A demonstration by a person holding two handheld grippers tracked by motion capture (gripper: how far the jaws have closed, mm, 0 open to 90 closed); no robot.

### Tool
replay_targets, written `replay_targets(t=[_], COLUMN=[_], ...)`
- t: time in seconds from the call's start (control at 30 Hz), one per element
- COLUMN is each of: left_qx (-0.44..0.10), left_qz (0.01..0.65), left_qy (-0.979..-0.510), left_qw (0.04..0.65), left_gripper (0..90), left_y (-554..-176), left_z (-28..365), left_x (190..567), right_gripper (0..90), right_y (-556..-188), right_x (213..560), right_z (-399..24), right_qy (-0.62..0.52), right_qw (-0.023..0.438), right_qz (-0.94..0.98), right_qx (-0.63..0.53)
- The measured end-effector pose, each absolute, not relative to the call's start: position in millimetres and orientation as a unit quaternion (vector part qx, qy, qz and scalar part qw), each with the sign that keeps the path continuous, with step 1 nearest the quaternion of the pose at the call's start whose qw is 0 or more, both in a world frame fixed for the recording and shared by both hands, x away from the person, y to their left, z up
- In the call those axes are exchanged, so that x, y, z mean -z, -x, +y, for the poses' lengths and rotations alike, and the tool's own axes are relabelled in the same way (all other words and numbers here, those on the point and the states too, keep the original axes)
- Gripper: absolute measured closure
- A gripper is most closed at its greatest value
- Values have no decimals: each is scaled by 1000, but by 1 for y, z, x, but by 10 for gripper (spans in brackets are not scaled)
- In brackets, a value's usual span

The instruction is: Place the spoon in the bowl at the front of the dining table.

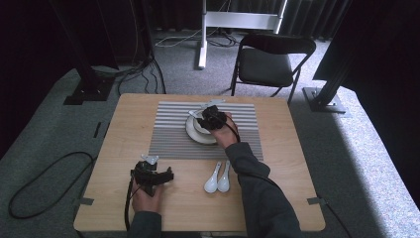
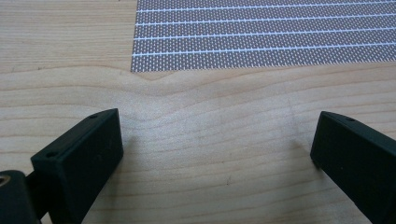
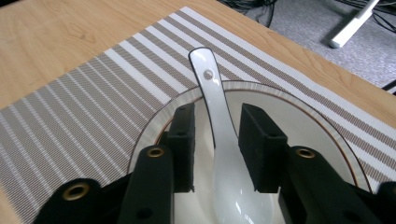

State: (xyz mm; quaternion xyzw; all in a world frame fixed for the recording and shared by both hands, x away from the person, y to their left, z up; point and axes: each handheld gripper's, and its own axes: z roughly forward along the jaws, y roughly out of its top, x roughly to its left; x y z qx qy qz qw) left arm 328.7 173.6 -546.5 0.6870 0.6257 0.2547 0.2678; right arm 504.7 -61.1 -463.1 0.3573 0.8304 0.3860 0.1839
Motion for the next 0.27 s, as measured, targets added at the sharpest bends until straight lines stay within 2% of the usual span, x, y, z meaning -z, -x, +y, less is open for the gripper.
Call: replay_targets(t=[0.27], left_qx=[-254], left_qz=[626], left_qy=[-687], left_qw=[267], left_gripper=[26], left_y=[-329], left_z=[174], left_x=[546], right_gripper=[516], right_y=[-479], right_x=[469], right_z=[-113], right_qy=[-391], right_qw=[177], right_qz=[798], right_qx=[-422])
